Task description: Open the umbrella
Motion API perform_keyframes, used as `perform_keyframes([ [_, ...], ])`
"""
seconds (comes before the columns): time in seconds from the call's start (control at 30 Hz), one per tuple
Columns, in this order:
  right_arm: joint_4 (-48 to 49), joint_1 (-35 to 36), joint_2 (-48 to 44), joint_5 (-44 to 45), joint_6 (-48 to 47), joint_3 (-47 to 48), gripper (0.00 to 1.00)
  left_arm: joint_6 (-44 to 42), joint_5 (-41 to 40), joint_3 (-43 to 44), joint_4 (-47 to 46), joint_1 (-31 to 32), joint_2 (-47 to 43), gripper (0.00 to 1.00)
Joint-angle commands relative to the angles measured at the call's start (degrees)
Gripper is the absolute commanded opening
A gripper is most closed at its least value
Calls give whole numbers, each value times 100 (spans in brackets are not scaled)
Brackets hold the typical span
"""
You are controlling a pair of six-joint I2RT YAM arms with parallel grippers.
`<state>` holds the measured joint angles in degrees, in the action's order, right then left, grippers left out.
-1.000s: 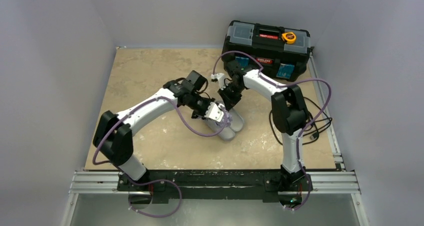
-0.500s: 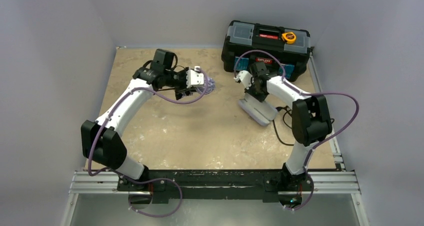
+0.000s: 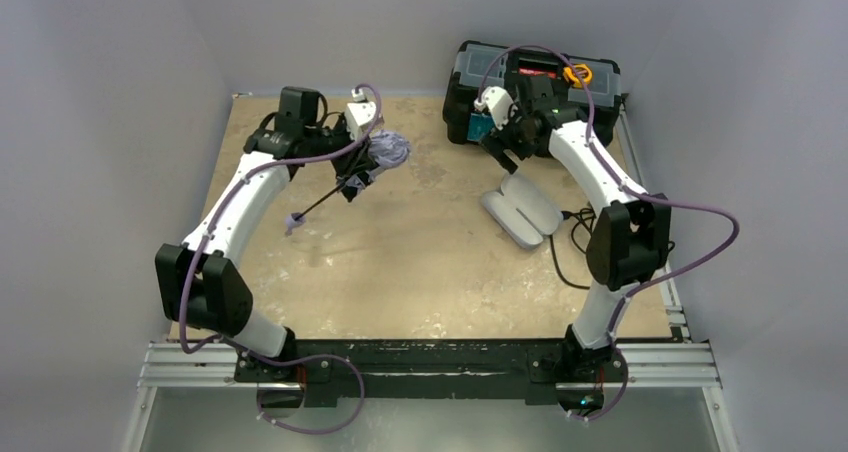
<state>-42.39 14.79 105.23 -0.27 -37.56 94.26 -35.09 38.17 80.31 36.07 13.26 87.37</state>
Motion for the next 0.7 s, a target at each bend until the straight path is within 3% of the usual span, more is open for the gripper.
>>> perform_keyframes([
  [0.0,-167,18,-605,-1391,818,539,89,2184,489,603,-981,-225,-451,0],
  [0.17,810,12,-1196,-2182,1987,637,99,4149,108,1465,-1420,-399,-385,0],
  [0.3,2193,16,-1856,-2793,3194,186,99,5244,-146,2402,-1391,-420,-188,0],
  [0.47,4180,134,-2043,-3926,5297,-261,99,6655,-100,1978,-3338,-420,-446,0],
  [0.53,4212,579,-1766,-3969,5450,-62,99,7077,42,1755,-4215,-412,-510,3],
  [0.67,4997,1373,-1478,-3695,5536,54,99,7391,245,1946,-4546,-222,-342,0],
])
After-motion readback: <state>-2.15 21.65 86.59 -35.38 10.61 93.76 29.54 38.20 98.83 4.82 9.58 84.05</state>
